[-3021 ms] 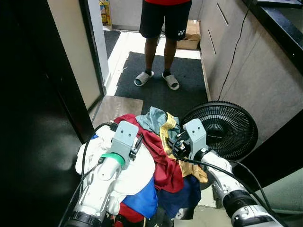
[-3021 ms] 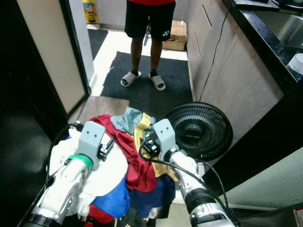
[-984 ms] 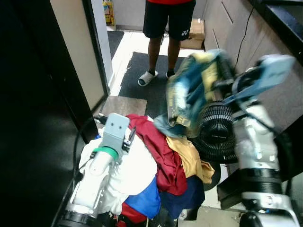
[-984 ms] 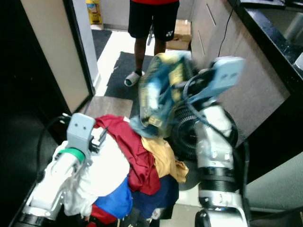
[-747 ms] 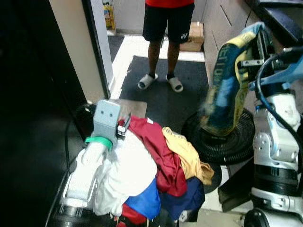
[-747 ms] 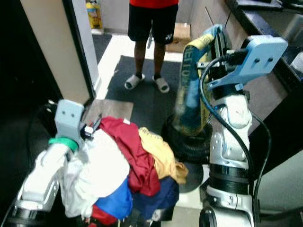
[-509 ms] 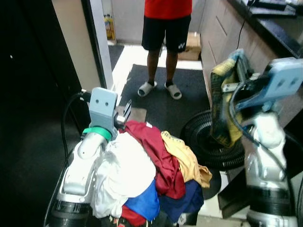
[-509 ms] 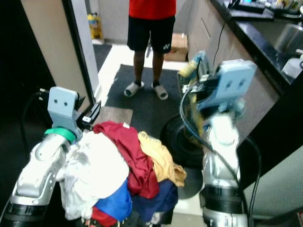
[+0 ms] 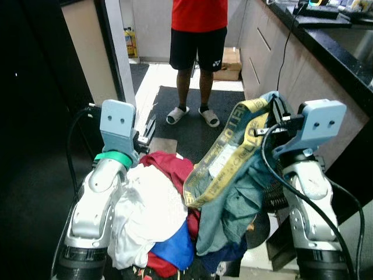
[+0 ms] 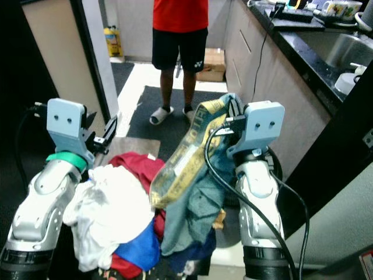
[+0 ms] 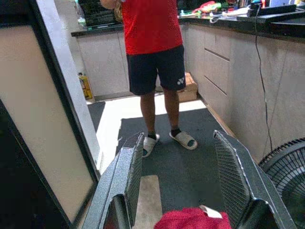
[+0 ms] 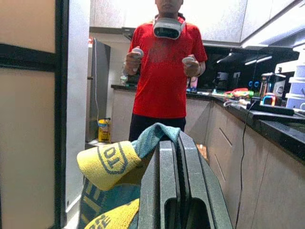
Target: Clothes washing
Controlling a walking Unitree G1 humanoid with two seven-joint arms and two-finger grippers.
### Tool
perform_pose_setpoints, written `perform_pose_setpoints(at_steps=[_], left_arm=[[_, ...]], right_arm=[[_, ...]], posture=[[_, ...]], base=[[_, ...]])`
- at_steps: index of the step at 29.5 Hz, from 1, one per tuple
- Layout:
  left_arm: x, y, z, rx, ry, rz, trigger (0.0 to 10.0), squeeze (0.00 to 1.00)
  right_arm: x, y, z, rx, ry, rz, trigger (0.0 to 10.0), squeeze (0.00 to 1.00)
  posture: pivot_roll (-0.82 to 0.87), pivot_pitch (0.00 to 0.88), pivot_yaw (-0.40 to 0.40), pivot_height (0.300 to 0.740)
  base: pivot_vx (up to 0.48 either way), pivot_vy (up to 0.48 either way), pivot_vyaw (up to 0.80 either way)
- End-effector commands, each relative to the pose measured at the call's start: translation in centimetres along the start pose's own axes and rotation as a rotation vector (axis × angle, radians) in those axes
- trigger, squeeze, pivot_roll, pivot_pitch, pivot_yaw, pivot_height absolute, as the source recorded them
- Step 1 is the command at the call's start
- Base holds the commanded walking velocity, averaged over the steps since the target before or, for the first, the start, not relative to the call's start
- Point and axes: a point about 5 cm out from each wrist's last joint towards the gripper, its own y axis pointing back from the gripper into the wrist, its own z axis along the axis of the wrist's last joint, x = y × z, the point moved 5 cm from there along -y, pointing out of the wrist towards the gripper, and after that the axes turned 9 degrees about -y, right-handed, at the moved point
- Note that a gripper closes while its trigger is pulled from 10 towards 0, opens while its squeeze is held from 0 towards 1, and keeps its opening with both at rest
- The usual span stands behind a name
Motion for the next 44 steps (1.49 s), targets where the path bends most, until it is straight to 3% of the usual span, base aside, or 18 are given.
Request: perform_pose_setpoints(at_steps=[1,12,35,39,40,42,44], left_arm=[[0.0,0.2,-0.1,0.011,-0.001,0.002,10.0,0.0],[0.2,0.2,-0.2,0.016,-0.006,0.011,10.0,0.0],[0.1,0.2,0.2,0.007,-0.007,0.0,10.0,0.0],[0.2,0.0,1.2,-0.029,-0.031,-0.013,10.0,0.0],[0.3,-0.1,1.5,-0.041,-0.038,-0.014,10.0,0.0],[1.1,-0.5,2.7,-0.074,-0.049,0.001,10.0,0.0],[1.1,-0.5,2.7,-0.074,-0.049,0.001,10.0,0.0]], right_arm=[[0.2,0.1,0.1,-0.002,-0.005,-0.002,10.0,0.0],[0.6,-0.1,-0.1,0.011,-0.025,0.006,10.0,0.0],[0.8,-0.5,0.4,-0.002,-0.078,0.01,10.0,0.0],[0.9,-0.9,1.4,-0.035,-0.141,0.013,10.0,0.0],[0.9,-1.1,1.8,-0.049,-0.187,0.013,10.0,0.0],[0.3,-1.8,3.7,-0.115,-0.427,-0.012,10.0,0.0],[0.3,-1.8,3.7,-0.115,-0.427,-0.012,10.0,0.0]], posture=[[0.0,0.0,0.043,0.74],[0.01,0.001,0.043,0.74],[0.02,0.003,0.042,0.74],[0.02,0.002,0.045,0.74],[0.02,0.002,0.045,0.74],[0.02,0.001,0.053,0.74],[0.02,0.001,0.053,0.74]], base=[[-0.412,0.0,0.0],[-0.262,0.0,0.0],[0.0,0.0,-0.8],[0.0,0.0,-0.8],[0.0,0.0,-0.8],[0.0,0.0,-0.8],[0.0,0.0,-0.8]])
